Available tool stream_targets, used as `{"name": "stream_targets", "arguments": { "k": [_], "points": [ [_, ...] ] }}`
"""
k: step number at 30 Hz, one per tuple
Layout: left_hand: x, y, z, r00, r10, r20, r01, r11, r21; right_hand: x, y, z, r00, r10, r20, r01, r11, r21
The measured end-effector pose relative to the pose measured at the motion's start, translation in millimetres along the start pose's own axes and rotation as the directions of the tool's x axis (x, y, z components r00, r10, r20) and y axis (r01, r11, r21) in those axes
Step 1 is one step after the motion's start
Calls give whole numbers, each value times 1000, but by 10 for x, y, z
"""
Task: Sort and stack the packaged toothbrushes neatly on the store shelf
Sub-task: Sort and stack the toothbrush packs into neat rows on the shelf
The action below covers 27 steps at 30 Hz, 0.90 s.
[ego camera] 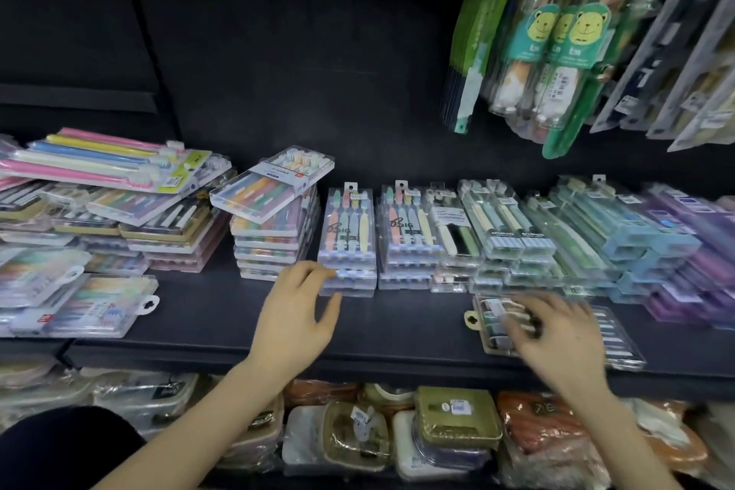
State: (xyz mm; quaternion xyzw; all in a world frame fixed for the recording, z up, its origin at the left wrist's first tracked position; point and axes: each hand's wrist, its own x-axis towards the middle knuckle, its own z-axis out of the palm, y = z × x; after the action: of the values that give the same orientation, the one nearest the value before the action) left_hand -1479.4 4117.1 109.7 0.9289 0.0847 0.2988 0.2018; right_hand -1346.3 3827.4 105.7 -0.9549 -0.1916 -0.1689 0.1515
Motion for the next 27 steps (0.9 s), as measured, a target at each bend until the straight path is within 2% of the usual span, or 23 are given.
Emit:
{"name": "stream_targets", "arguments": {
  "k": [1,3,4,5,8,10,12,16,20,22,23,25,27],
  "points": [
    [-24,9,14,1000,16,10,-16,1000,11,10,205,-51,982,52,183,-39,996,-77],
    [-37,17,27,1000,26,-13,-26,999,44,43,497,-73,863,67,500,30,983,-183],
    [-32,4,14,999,-7,-54,10,998,55,57,577,-61,808,56,587,61,982,-179],
    [-13,-26,-17,991,-72,-114,78,996,50,79,614,-44,789,33,614,84,983,-161],
    [84,-265,-191,905,-320,-281,321,946,-44,168,548,-32,829,-56,556,169,974,-154],
    [168,-474,-336,865,-409,-290,388,913,-129,174,410,-19,821,-123,558,255,953,-164],
    [276,-653,-455,867,-438,-239,402,897,-186,111,193,27,773,-216,596,360,923,-133],
    [565,-905,-569,910,-381,-163,367,924,-108,0,-431,146,720,-437,539,547,836,-52],
    [781,-1064,-583,923,-374,-87,362,923,-127,-13,-1229,334,684,-541,490,618,786,6],
    [827,-1121,-576,921,-380,-82,364,917,-161,-16,-1582,423,689,-571,446,633,774,12],
    [835,-1146,-572,925,-370,-89,351,919,-178,-25,-1737,464,703,-609,368,652,758,10],
    [829,-1194,-579,944,-313,-106,289,937,-197,-40,-2000,545,709,-660,248,680,733,5],
    [817,-1221,-603,968,-234,-94,212,957,-197,-25,-2168,620,720,-662,207,677,736,1]
  ]
}}
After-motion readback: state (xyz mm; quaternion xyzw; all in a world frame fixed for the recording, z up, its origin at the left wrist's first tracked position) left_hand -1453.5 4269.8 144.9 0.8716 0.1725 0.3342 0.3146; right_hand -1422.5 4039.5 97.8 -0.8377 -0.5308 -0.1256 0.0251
